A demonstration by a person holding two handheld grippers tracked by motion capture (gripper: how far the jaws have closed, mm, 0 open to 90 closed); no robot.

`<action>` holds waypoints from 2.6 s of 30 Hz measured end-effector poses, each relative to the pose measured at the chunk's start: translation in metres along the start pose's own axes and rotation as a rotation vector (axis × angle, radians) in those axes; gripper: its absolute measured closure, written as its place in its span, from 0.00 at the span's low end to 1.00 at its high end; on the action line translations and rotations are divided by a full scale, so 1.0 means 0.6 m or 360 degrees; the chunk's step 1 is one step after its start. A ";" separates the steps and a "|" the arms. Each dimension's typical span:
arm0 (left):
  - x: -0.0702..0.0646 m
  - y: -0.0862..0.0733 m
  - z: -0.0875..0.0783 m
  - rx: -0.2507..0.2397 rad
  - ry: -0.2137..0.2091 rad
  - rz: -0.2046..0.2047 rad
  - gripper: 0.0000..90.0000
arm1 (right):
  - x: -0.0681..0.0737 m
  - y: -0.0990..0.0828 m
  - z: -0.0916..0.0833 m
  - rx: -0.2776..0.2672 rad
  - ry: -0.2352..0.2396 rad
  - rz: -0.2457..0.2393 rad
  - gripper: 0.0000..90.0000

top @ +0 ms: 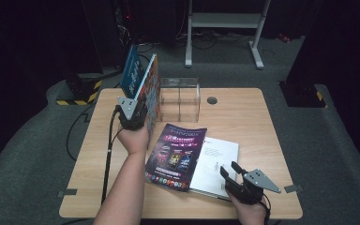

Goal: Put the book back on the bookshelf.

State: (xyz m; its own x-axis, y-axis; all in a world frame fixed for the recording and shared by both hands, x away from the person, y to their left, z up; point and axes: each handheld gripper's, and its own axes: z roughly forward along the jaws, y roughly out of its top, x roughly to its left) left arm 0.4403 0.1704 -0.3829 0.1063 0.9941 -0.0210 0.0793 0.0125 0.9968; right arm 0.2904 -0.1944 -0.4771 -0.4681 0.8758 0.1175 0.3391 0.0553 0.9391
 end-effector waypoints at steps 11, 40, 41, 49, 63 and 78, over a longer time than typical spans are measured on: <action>0.002 -0.012 -0.009 -0.0002 -0.0026 0.0039 0.90 | 0.002 -0.003 0.004 0.0016 0.0002 -0.0015 0.54; 0.026 0.006 -0.016 0.0221 -0.0198 0.0073 0.85 | 0.000 -0.004 0.005 0.0021 -0.0014 -0.0018 0.55; 0.027 0.006 -0.016 0.0229 -0.0203 0.0069 0.85 | 0.000 -0.004 0.005 0.0025 -0.0009 -0.0022 0.55; 0.036 0.006 -0.017 0.0333 -0.0249 0.0099 0.82 | 0.003 -0.005 0.007 0.0035 -0.0006 -0.0026 0.54; 0.045 0.041 -0.030 0.0380 -0.0306 0.0159 0.79 | 0.006 -0.007 0.009 0.0051 -0.0003 -0.0031 0.55; 0.052 0.056 -0.033 0.0382 -0.0249 0.0162 0.82 | 0.004 -0.008 0.009 0.0056 -0.0005 -0.0027 0.55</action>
State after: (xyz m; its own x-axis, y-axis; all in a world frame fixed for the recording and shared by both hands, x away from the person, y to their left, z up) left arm 0.4266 0.2038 -0.3487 0.2759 0.9600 0.0480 0.2905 -0.1309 0.9479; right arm 0.2923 -0.1897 -0.4831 -0.4713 0.8762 0.1006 0.3595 0.0867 0.9291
